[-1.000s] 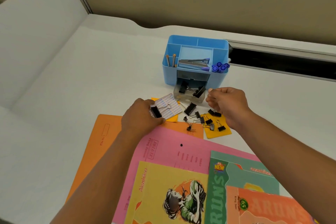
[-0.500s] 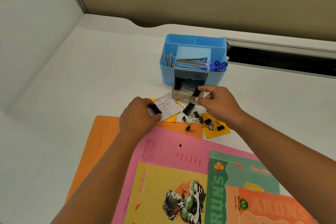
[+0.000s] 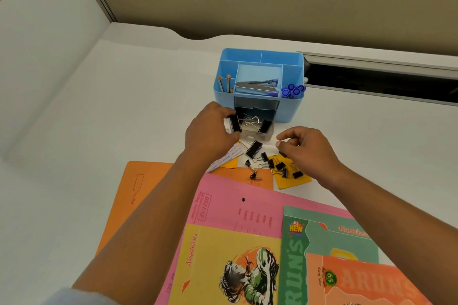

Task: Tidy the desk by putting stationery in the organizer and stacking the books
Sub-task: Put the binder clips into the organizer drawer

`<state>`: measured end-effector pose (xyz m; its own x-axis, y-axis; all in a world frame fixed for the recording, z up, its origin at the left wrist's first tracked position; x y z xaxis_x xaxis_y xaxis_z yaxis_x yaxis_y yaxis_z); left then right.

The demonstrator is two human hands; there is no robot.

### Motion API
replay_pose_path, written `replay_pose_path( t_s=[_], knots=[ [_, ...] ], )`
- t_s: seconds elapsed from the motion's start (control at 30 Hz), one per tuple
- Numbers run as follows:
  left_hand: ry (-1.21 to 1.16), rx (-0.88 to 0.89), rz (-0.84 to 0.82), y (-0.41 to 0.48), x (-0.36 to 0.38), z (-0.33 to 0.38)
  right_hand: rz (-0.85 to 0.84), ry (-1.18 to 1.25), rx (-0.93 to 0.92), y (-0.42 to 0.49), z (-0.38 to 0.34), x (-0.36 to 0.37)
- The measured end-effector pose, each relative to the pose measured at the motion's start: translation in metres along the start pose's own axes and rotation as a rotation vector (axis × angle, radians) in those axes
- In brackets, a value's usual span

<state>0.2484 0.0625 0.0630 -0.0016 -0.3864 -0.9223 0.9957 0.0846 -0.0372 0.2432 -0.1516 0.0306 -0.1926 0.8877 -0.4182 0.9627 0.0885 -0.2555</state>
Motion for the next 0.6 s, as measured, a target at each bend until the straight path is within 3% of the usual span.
replay_pose_path(
  t_s=[0.13,0.33,0.47,0.6],
  knots=[
    [0.064,0.010,-0.040,0.016,0.009,0.014,0.007,0.007,0.006,-0.002,0.003,-0.007],
    [-0.003,-0.141,0.073,-0.003,0.016,0.006,0.026,0.011,0.022,-0.006,0.009,-0.013],
    [0.053,-0.139,-0.105,-0.017,0.041,0.014,0.039,0.011,0.025,-0.007,0.015,-0.011],
    [0.132,-0.137,-0.160,-0.019,0.056,0.024,0.016,0.021,0.023,-0.009,0.018,-0.006]
  ],
)
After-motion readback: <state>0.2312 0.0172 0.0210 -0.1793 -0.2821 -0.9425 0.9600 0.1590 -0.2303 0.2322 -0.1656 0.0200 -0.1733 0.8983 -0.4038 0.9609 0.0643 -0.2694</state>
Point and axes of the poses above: each hand's wrist, its own y-axis towards the middle knuckle, its own x-axis out of the palm, z = x × y, the point moved 6 cm from there along y, towards the middle knuckle, and after that the axes turned 7 degrees about y, right-handed, at the moved point
